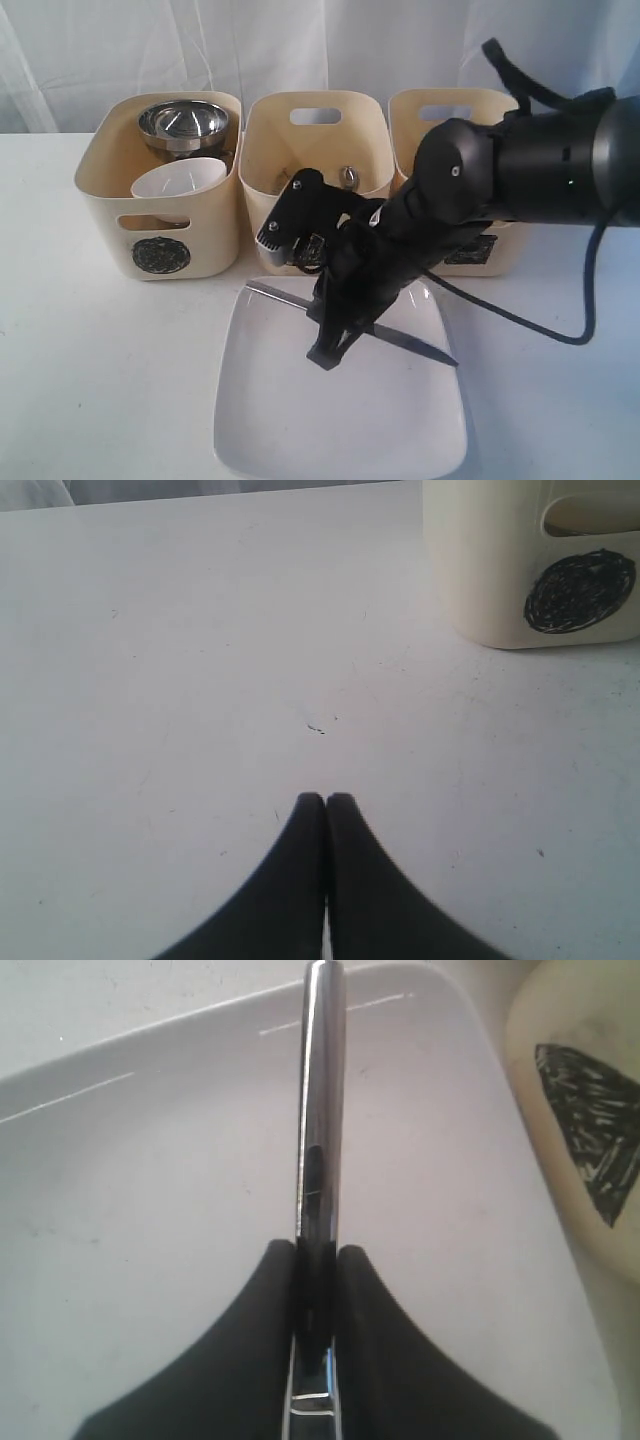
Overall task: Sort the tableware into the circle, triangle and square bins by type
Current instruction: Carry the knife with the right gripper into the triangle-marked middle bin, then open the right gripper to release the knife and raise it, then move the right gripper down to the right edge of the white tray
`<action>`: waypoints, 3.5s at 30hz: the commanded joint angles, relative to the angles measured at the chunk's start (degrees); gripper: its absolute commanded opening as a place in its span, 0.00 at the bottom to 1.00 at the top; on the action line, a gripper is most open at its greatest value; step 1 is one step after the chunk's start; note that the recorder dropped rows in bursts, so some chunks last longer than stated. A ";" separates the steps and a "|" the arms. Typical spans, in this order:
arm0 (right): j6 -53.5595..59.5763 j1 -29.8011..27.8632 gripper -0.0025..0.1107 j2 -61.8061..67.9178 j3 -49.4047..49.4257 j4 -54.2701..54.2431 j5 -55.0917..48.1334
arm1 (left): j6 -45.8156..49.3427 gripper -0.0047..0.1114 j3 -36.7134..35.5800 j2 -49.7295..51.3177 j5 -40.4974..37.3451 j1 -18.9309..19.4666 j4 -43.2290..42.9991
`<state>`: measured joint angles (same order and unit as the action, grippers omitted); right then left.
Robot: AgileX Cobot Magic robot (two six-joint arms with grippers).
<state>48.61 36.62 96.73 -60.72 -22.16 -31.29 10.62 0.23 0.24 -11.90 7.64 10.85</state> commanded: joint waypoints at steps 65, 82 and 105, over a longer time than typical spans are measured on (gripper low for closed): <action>5.93 -0.09 0.60 -2.78 -11.66 -32.94 41.48 | -0.35 0.04 -0.23 -0.24 -0.12 -0.31 0.60; 12.26 -3.09 0.60 -34.74 13.55 -37.60 39.35 | -0.35 0.04 -0.23 -0.24 -0.12 -0.31 0.60; 5.70 -14.18 0.58 -41.15 36.11 -48.97 22.52 | -0.35 0.04 -0.23 -0.24 -0.12 -0.31 0.60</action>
<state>55.45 24.51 55.86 -26.60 -71.48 -8.08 10.62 0.23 0.24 -11.90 7.64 10.85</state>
